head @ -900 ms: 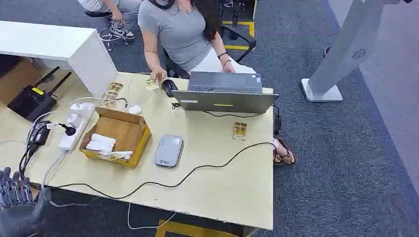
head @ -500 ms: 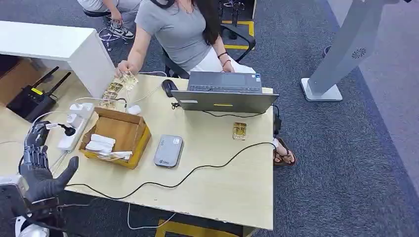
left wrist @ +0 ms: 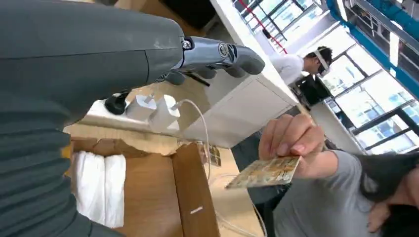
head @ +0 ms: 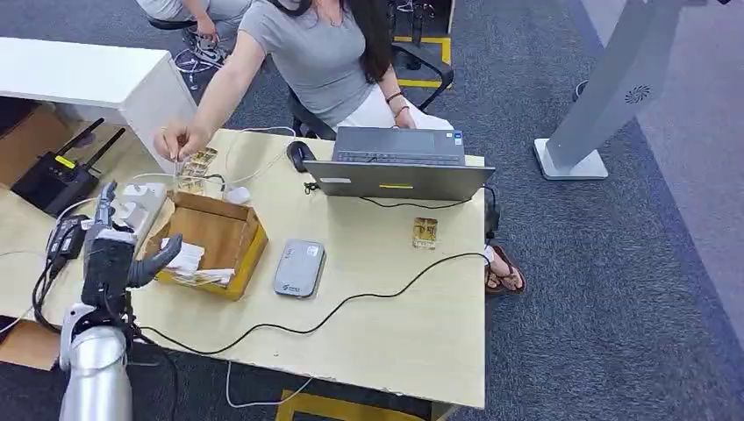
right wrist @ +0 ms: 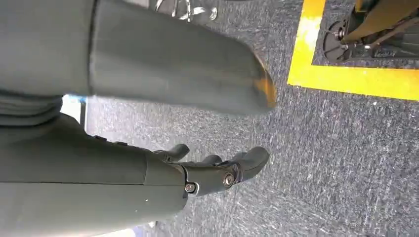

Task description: Pass the card to the sensor for recognition and then transmit it.

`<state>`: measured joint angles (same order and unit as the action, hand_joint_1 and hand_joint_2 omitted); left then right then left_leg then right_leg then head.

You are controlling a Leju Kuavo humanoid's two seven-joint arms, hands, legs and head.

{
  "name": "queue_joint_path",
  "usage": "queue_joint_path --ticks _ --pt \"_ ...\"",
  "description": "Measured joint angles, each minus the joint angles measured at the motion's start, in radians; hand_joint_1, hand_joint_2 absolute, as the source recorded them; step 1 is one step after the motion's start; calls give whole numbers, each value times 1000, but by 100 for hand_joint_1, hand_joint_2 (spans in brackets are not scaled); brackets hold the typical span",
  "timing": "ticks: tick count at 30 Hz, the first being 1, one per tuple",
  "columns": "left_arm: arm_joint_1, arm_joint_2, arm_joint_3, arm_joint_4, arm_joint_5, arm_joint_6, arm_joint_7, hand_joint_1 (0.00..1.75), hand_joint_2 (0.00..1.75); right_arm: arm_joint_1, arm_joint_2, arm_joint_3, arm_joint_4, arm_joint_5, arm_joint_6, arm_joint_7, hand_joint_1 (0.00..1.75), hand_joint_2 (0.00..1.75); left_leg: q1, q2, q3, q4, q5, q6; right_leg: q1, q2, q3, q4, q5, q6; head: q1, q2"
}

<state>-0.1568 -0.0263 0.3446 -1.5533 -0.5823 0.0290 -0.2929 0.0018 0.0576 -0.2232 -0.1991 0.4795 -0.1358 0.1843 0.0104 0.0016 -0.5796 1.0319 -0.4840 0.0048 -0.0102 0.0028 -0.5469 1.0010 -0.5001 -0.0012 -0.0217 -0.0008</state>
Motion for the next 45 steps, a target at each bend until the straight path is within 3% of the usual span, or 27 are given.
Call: queue_joint_path --ticks 17,18,19,31,45 --pt "-148 180 -184 108 -526 231 159 0 175 -9 -22 31 5 107 35 0 0 0 0 0 0 0 0 0 0 1 0 0 0 0 0 0" --pt "-152 191 -192 111 -552 243 164 65 175 -9 -23 32 5 110 37 0 0 0 0 0 0 0 0 0 0 1 0 0 0 0 0 0" --pt "-157 195 -200 115 -573 253 169 175 175 -10 -24 33 6 116 39 0 0 0 0 0 0 0 0 0 0 1 0 0 0 0 0 0" --pt "-249 279 -296 204 -953 408 248 175 175 -15 -38 41 11 203 62 5 0 0 0 1 0 0 0 0 0 1 0 0 0 0 0 0" --pt "-242 277 -356 221 -949 401 224 175 175 -17 -39 41 13 215 66 0 0 0 0 1 0 0 0 0 0 1 0 0 0 0 0 0"
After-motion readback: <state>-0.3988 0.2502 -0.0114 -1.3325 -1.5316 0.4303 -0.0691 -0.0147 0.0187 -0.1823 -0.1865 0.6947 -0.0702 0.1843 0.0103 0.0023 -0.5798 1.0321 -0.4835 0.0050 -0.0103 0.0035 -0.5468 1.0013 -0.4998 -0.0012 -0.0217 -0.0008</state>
